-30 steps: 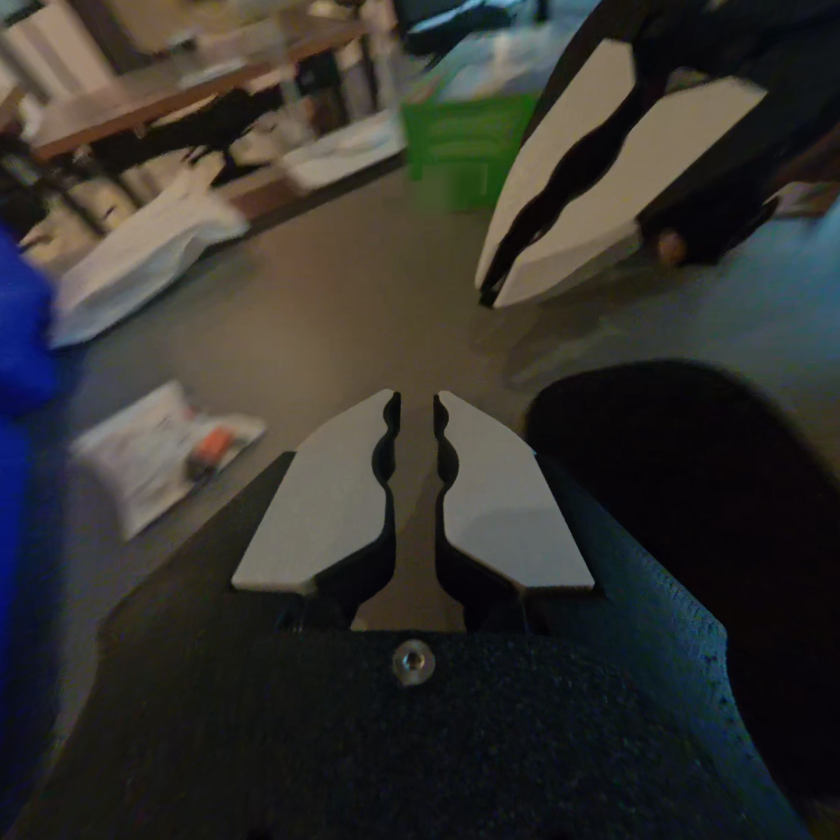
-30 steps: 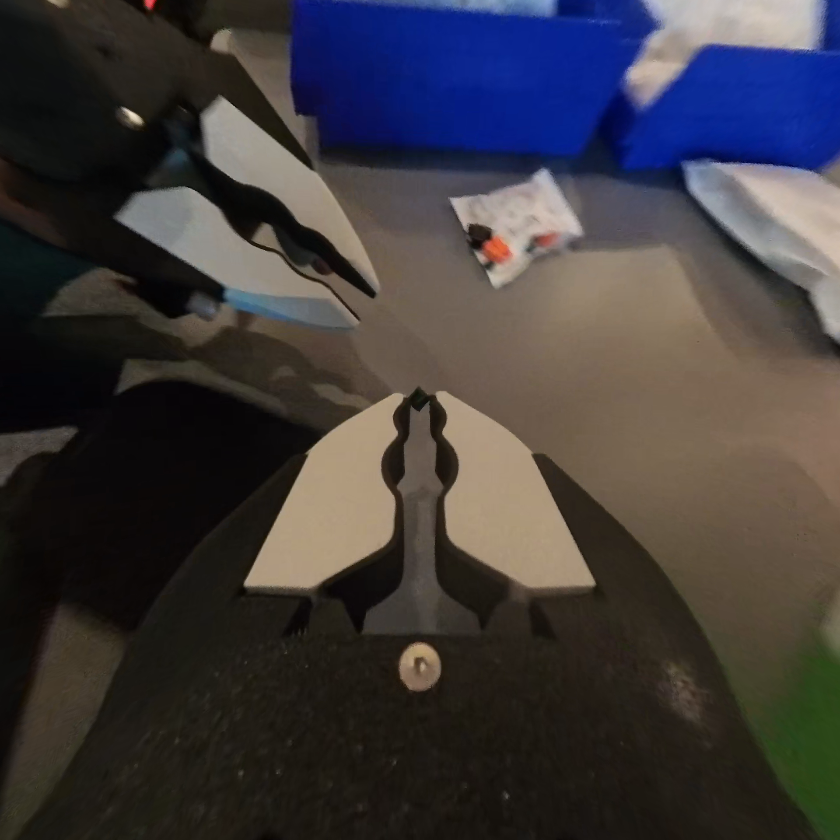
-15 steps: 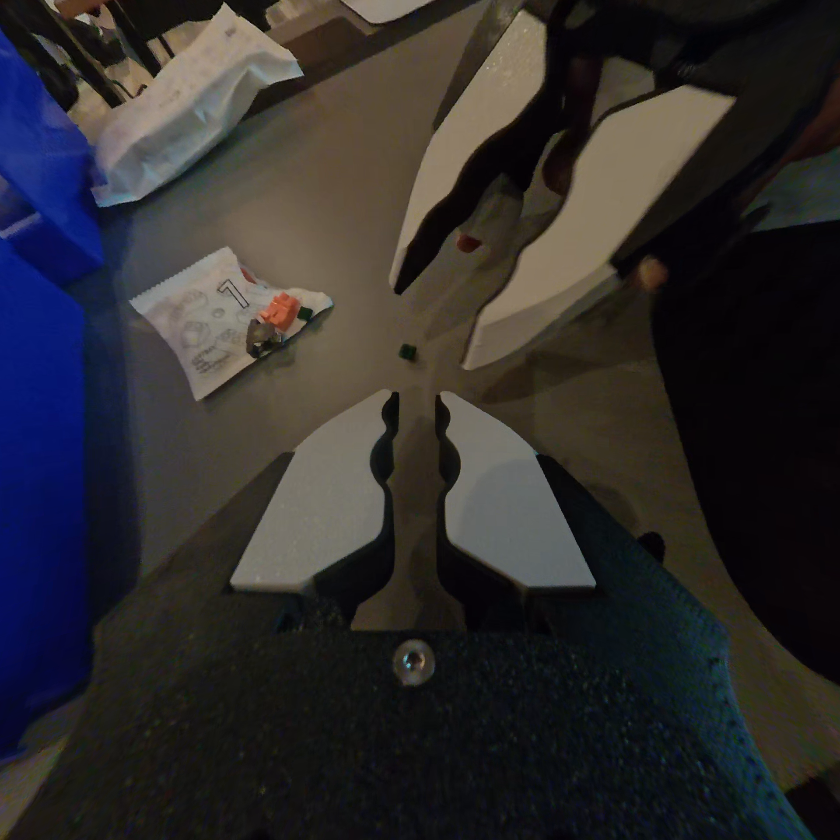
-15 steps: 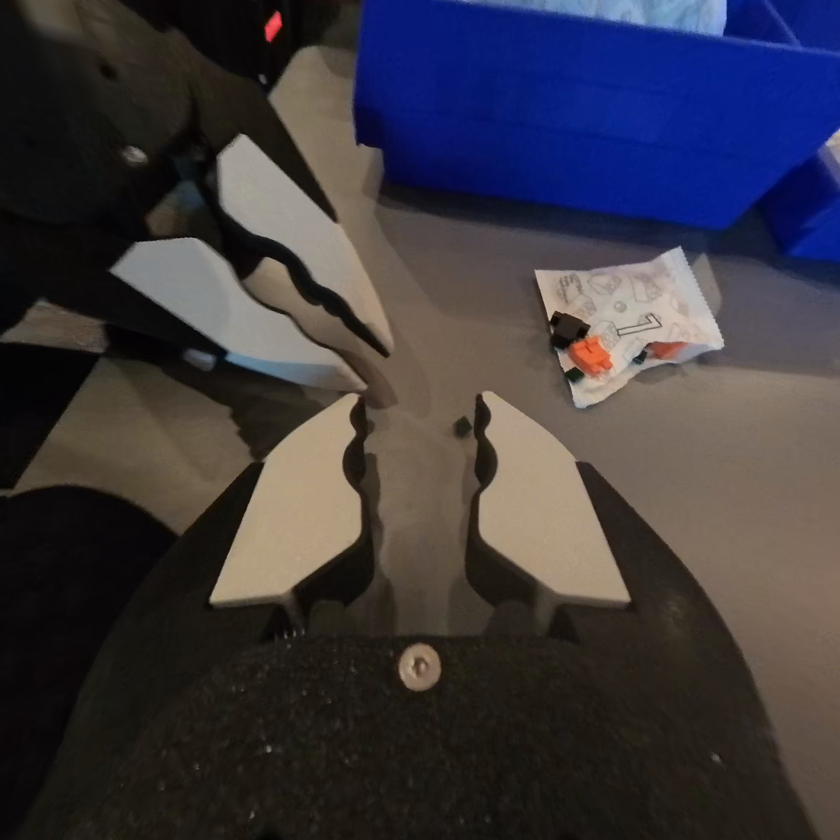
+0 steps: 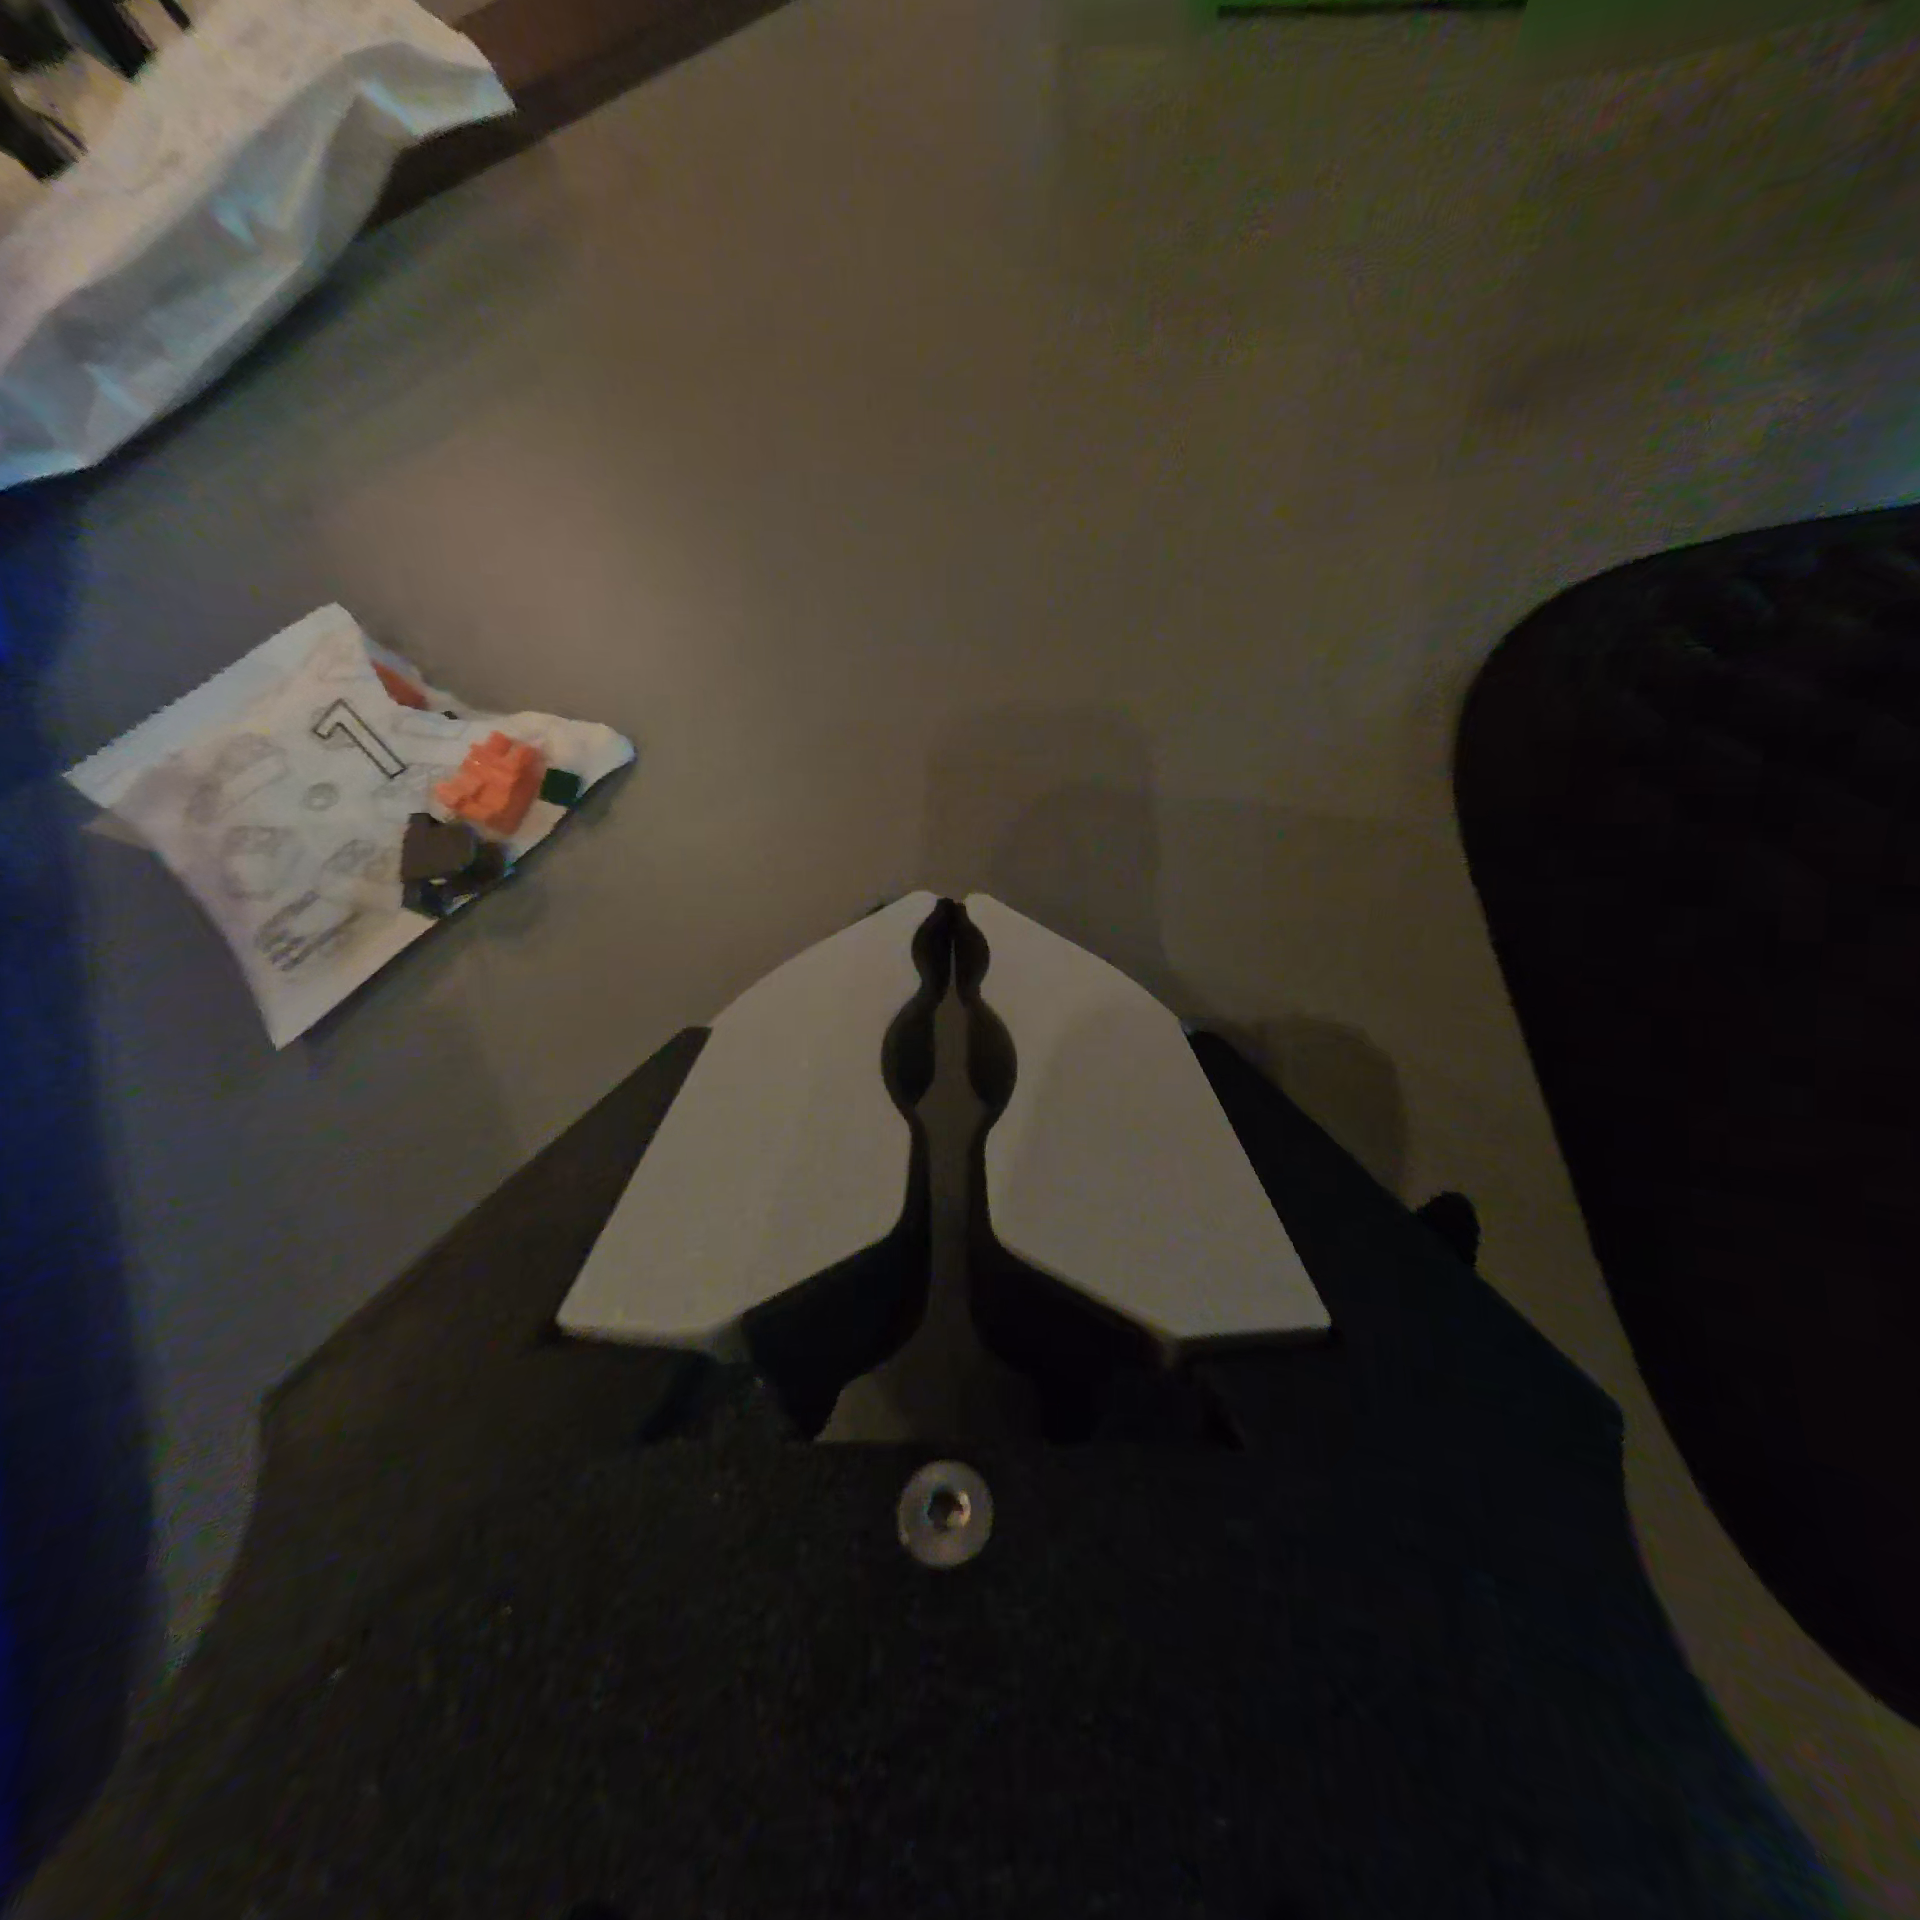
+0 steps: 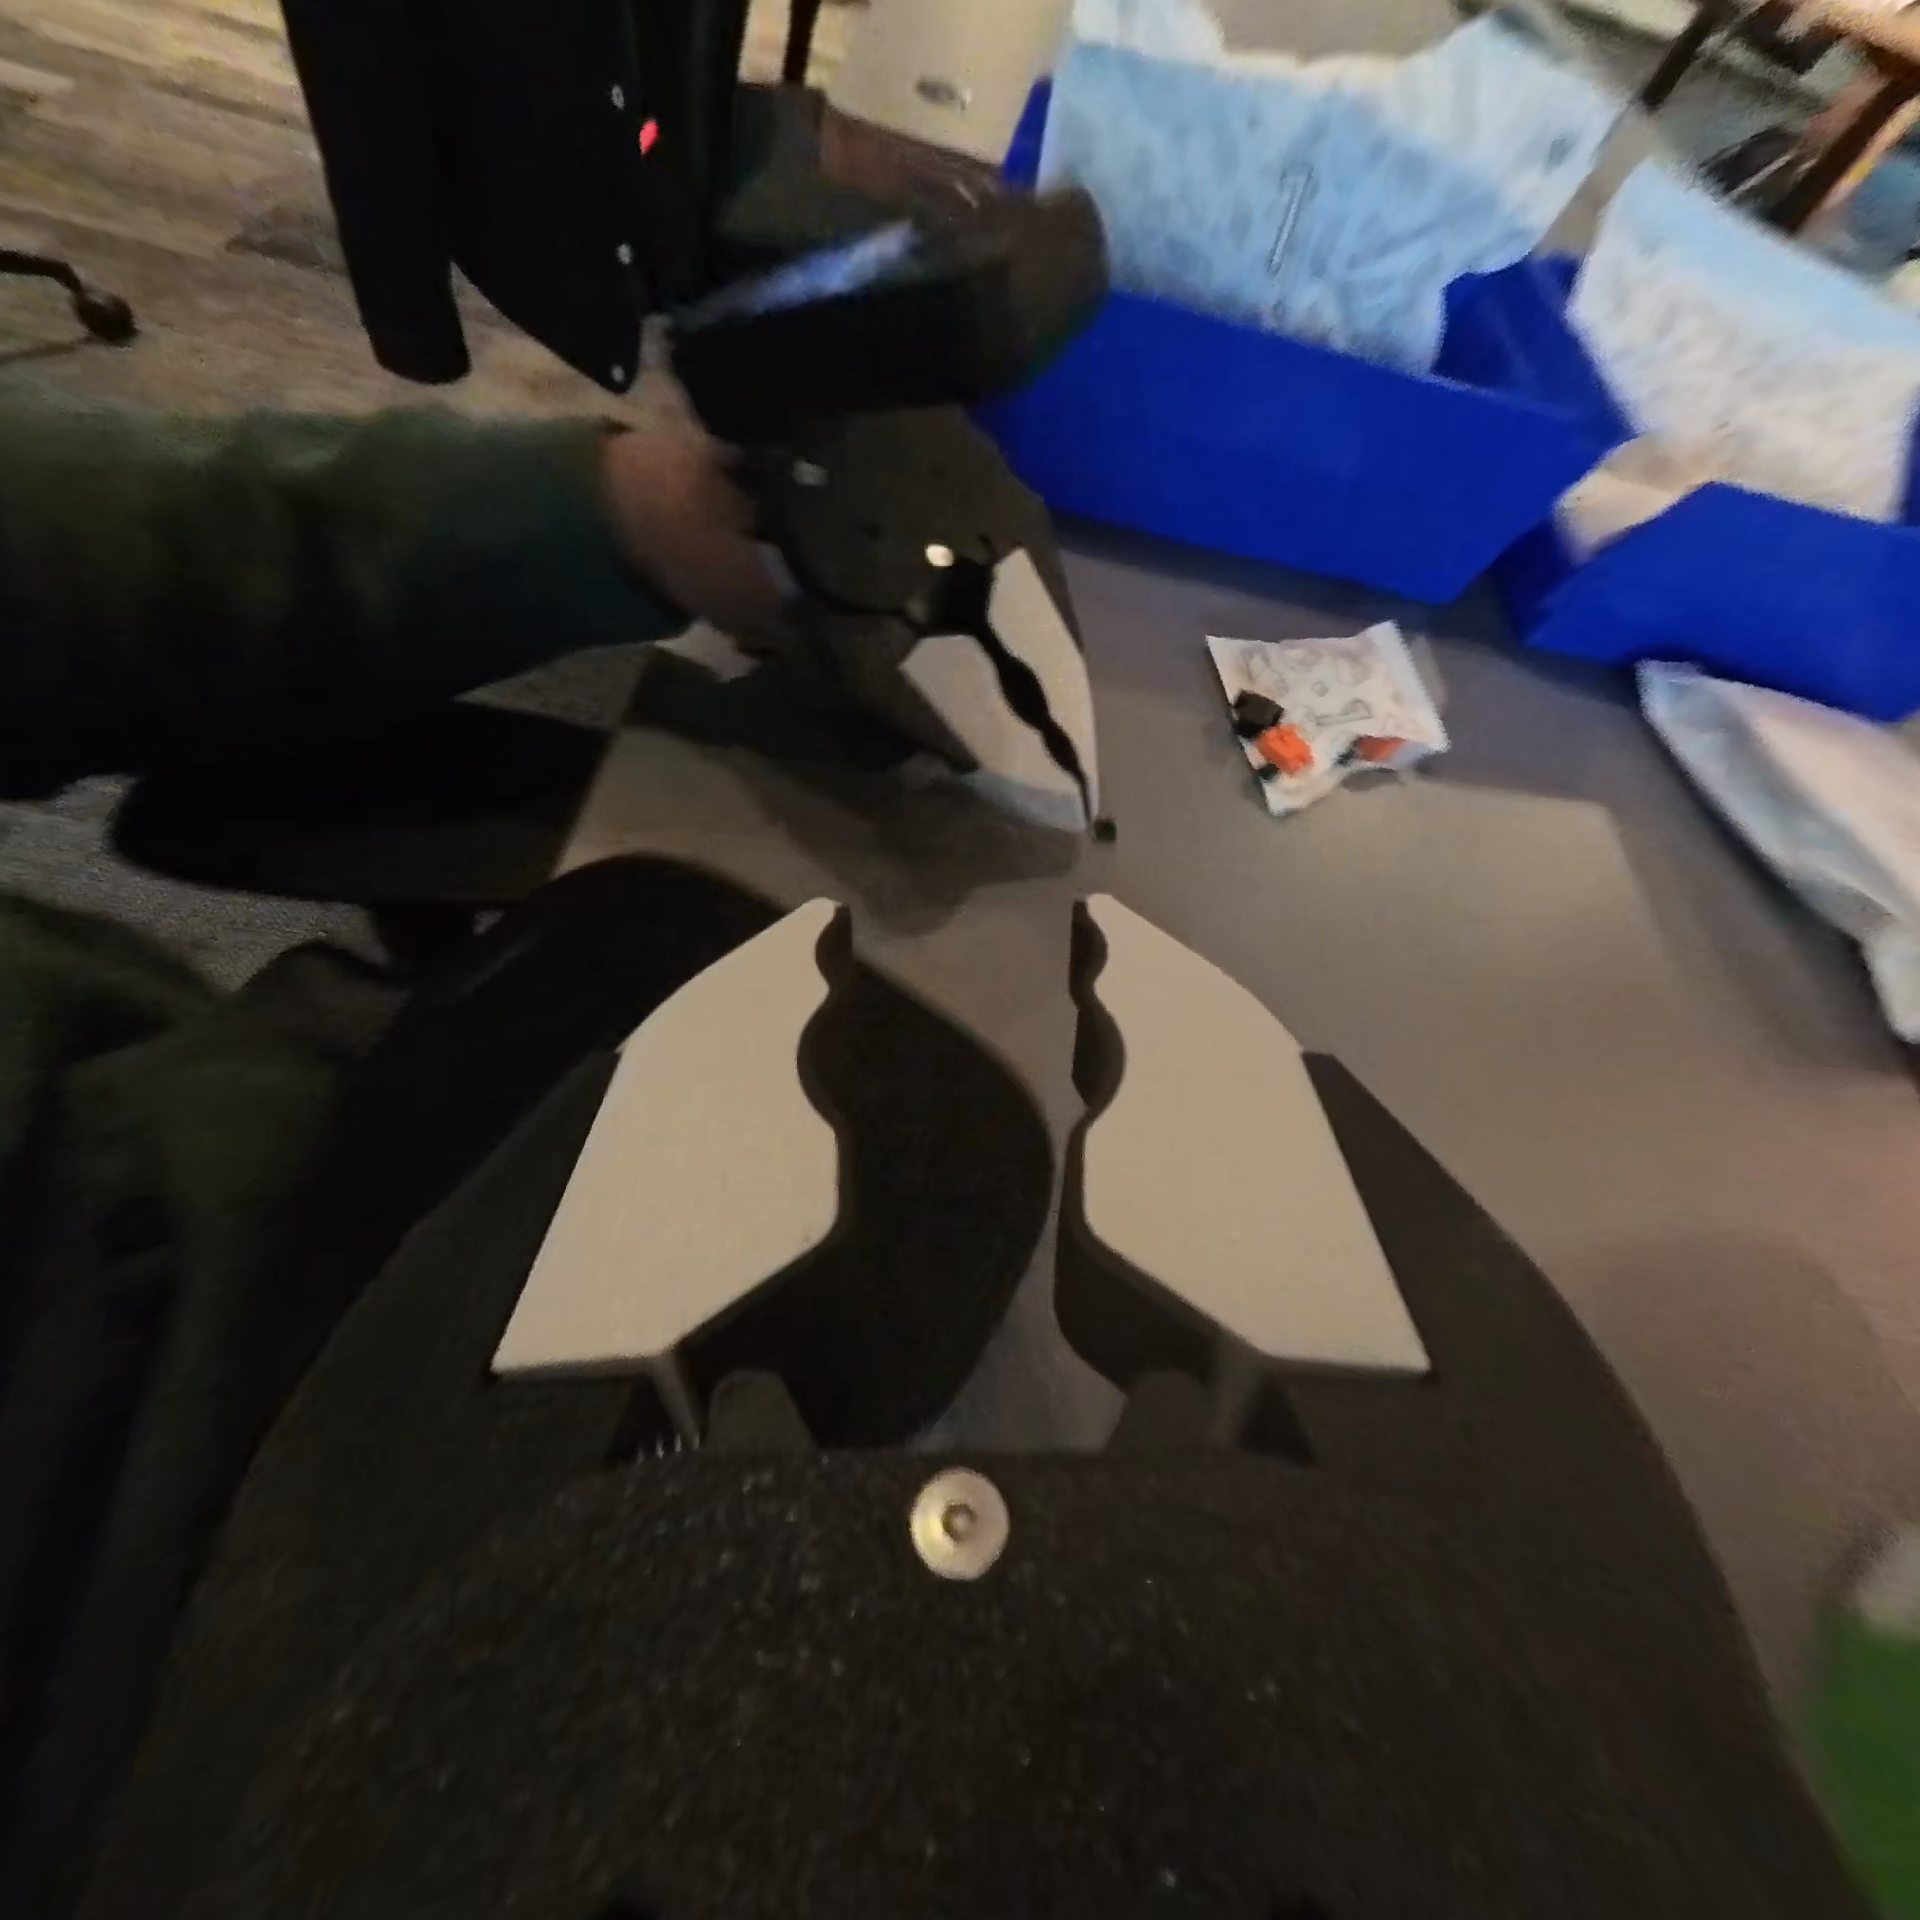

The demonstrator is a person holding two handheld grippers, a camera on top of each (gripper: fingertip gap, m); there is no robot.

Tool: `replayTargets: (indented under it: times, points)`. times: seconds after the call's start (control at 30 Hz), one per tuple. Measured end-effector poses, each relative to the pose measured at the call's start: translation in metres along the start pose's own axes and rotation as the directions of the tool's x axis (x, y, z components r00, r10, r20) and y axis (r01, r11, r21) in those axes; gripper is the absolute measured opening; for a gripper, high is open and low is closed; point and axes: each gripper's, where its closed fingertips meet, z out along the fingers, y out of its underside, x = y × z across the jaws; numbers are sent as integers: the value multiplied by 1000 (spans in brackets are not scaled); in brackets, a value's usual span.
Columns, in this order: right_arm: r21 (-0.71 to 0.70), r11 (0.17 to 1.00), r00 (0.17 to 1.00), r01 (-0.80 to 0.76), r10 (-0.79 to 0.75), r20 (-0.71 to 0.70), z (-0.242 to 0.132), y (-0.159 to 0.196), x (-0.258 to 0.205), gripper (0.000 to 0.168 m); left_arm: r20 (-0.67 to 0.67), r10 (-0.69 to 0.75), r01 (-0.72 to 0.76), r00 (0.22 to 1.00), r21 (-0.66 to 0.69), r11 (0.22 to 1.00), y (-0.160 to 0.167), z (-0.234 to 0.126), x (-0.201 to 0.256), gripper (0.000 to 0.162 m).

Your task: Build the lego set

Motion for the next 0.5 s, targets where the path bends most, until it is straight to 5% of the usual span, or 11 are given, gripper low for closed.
replayTargets:
  times: [0.17, 0.5]
  points:
    - [26, 996, 989, -81, 83, -124, -75, 22, 0, 39, 12, 1, 0, 1000, -130, 992, 12, 10, -12, 17]
    - [141, 962, 915, -235, 268, -301, -158, 64, 6, 35, -71, -103, 90, 992, -172, 981, 10, 15, -12, 15]
